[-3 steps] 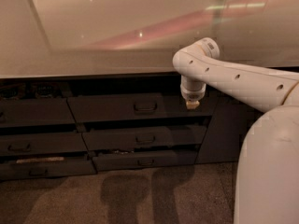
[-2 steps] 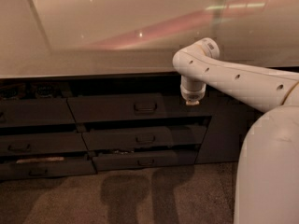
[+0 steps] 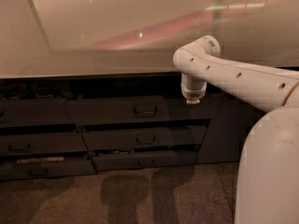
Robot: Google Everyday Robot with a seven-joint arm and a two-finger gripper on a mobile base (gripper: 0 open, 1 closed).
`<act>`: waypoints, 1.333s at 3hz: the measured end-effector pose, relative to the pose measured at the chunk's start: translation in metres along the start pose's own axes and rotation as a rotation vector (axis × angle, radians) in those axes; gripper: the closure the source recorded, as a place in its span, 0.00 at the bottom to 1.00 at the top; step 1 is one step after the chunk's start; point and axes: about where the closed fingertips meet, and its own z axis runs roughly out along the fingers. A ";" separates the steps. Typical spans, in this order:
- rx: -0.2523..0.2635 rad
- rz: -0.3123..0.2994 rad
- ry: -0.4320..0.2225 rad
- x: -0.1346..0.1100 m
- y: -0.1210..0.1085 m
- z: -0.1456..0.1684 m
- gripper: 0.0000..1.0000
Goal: Open top drawer
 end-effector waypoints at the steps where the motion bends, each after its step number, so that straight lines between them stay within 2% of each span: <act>1: 0.000 0.000 0.000 0.000 0.000 -0.005 1.00; 3: 0.000 -0.003 0.001 0.000 0.003 -0.008 1.00; 4: 0.035 0.013 0.002 0.006 0.004 -0.016 1.00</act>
Offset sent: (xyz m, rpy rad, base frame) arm -0.1351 0.0218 -0.1135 -0.0792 0.0236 0.1244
